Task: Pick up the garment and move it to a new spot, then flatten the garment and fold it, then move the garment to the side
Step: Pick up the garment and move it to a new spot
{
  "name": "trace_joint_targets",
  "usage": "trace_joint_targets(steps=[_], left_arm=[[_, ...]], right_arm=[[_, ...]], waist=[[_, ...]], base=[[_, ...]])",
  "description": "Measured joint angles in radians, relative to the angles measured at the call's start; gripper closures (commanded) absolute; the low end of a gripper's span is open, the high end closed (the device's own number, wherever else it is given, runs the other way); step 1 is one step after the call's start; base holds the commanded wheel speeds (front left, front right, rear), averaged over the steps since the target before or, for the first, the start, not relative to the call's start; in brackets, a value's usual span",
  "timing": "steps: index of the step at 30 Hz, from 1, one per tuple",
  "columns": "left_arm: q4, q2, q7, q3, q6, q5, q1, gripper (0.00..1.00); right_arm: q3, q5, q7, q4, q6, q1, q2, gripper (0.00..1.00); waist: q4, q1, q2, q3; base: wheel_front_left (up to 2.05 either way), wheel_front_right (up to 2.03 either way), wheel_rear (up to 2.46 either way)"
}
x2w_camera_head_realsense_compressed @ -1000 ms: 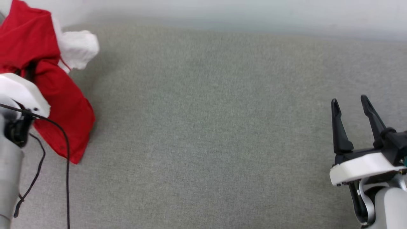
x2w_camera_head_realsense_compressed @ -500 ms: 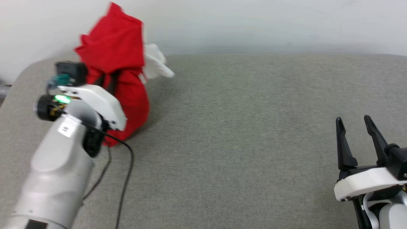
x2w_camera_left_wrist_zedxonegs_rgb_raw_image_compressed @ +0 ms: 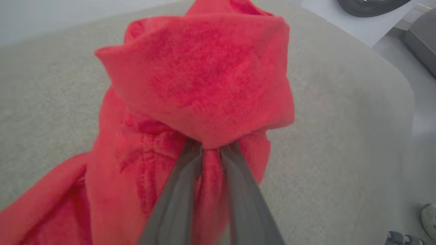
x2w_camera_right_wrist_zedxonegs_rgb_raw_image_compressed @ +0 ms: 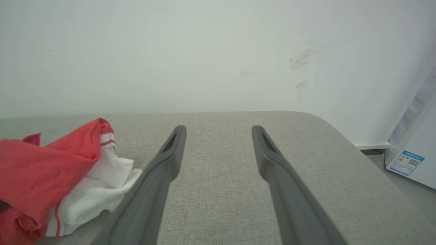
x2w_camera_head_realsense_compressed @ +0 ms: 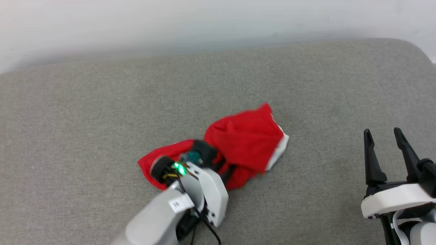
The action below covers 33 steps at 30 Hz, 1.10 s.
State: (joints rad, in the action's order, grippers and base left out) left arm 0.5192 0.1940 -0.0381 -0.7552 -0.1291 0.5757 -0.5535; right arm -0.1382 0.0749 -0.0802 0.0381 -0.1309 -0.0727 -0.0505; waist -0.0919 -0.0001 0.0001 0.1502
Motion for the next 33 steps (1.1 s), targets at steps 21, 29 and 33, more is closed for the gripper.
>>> trace_joint_targets(steps=[21,29,33], left_arm=[[-0.152,0.021,0.129,-0.199,0.025,-0.060,0.063,0.00],[-0.239,0.028,0.259,-0.130,0.096,-0.058,0.106,0.00],[-0.257,0.040,0.288,-0.053,0.153,-0.040,0.138,0.00]], right_arm=[[-0.003,-0.006,-0.021,-0.033,0.000,-0.029,0.000,0.00],[-0.004,-0.013,0.002,-0.026,0.000,0.015,0.000,0.00],[-0.007,-0.013,0.019,-0.016,0.000,0.035,0.000,0.00]], waist=[[0.043,0.0001,0.0000,0.014],[0.078,0.0001,0.0000,-0.052],[0.096,0.0001,0.0000,-0.081]], base=[[0.00,0.00,0.00],[0.00,0.00,0.00],[0.00,0.00,0.00]])
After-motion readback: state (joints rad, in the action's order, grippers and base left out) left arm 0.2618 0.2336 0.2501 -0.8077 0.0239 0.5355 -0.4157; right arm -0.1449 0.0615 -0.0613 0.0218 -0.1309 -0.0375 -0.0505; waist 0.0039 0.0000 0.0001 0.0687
